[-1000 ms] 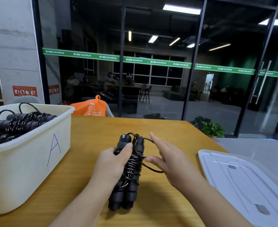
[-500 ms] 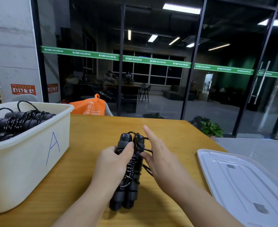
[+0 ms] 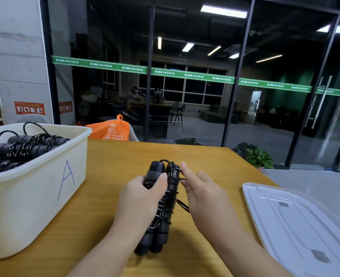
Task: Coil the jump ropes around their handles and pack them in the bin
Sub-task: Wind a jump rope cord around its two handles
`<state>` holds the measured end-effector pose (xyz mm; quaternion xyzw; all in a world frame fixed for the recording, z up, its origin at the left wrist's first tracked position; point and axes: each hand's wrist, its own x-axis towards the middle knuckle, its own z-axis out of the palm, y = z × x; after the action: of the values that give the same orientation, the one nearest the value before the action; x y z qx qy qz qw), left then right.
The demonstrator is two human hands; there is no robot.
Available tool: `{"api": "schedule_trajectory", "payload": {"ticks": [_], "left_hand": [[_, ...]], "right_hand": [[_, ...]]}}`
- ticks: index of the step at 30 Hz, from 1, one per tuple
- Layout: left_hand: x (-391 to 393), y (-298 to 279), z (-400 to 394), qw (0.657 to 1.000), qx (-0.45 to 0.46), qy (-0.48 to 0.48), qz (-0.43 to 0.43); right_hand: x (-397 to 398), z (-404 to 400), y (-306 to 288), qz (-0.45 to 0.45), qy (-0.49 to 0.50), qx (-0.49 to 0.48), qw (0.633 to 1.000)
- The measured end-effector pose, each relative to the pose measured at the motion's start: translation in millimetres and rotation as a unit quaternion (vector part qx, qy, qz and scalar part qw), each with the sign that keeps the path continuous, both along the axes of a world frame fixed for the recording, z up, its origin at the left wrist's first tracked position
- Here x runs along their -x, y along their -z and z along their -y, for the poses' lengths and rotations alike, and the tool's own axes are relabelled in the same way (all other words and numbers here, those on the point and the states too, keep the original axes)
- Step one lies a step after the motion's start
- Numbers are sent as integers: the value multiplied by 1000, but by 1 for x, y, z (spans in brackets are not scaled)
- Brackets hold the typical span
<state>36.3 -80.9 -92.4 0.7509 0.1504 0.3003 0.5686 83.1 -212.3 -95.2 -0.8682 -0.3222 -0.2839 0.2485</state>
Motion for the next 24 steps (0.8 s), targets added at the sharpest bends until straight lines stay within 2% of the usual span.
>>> {"api": "schedule_trajectory", "payload": {"ticks": [3,10,12,13,16,19,22,24], "left_hand": [[2,-1,2,999,-26,-6,17],[4,-2,1,998,-46,-10,32],[4,-2,1,999,-40,-6,27],[3,-2,0,999,-31,-4,21],[0,-1,-4,1000,13,17,-8],[-2,0,-6,993,90,63,-41],[0,0,-4,978,171,109,-57],[0,-1,-5,971,193,128,-65]], "right_hand": [[-1,0,1,72,12,-9,997],[2,-3,4,103,37,34,993],[9,-6,-1,71,33,74,994],[11,-7,-3,69,19,78,994],[15,-5,-7,-45,-19,42,998],[14,-3,-10,-60,-34,3,998],[12,1,-7,9,-26,-20,999],[9,1,-2,61,-27,-34,997]]}}
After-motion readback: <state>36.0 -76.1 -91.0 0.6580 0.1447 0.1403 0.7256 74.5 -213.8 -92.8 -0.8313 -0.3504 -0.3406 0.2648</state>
